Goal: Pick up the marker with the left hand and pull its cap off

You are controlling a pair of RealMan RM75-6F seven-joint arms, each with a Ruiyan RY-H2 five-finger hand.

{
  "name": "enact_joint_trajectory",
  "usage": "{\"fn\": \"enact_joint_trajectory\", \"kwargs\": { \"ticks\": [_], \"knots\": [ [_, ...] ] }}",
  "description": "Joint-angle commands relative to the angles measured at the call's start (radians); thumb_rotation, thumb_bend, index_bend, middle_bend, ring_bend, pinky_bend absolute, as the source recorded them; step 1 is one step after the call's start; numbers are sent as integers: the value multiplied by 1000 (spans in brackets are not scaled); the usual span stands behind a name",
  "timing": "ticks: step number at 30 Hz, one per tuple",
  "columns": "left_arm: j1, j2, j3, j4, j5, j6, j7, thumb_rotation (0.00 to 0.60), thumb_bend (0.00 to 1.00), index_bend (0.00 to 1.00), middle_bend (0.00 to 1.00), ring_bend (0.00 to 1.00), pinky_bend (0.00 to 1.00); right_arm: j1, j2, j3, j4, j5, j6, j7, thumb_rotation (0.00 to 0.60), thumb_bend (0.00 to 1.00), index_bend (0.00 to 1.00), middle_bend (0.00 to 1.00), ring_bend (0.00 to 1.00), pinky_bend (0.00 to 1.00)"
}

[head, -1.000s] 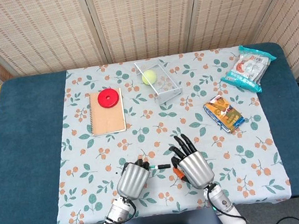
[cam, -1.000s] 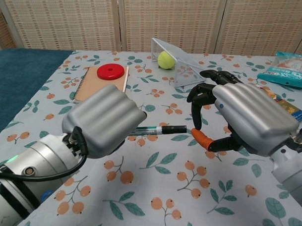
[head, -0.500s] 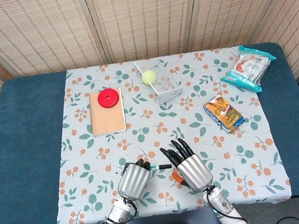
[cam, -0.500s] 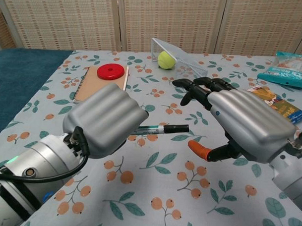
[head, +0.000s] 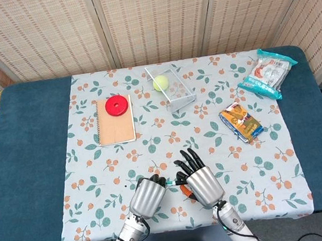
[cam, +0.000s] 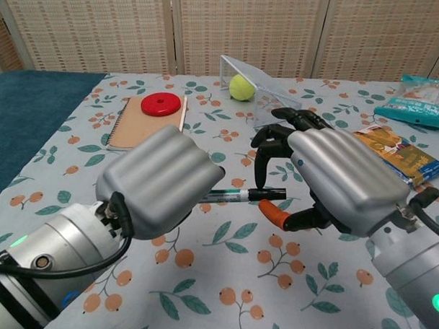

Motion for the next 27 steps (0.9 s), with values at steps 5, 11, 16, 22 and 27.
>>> {"fn": "enact_joint_trajectory", "kwargs": {
  "ticks": [5, 11, 16, 22, 27],
  "knots": [
    [1, 3, -1, -5, -1, 1, 2, 600, 635, 943, 1000, 874, 1000, -1, -2, -3, -1, -1, -2, -6, 600, 205, 526, 218, 3, 0],
    [2, 5, 2, -8, 3, 2, 2, 600, 636, 942, 1000, 874, 1000, -2, 0, -5, -3, 4, -8, -13, 600, 205, 496, 218, 3, 0],
    [3, 5, 1, -9, 3, 0, 0, 600, 635, 943, 1000, 874, 1000, -4, 2, -2, -6, 4, -5, -6, 600, 205, 482, 218, 3, 0],
    [4, 4, 6, -10, 8, 0, -1, 600, 634, 942, 1000, 875, 1000, -4, -3, -2, -8, 4, -5, -8, 600, 206, 510, 217, 3, 0],
    [6, 4, 6, -12, 9, 2, 1, 600, 633, 942, 1000, 873, 1000, -7, -6, -3, -8, 4, -2, -2, 600, 206, 549, 225, 7, 0]
  ]
}}
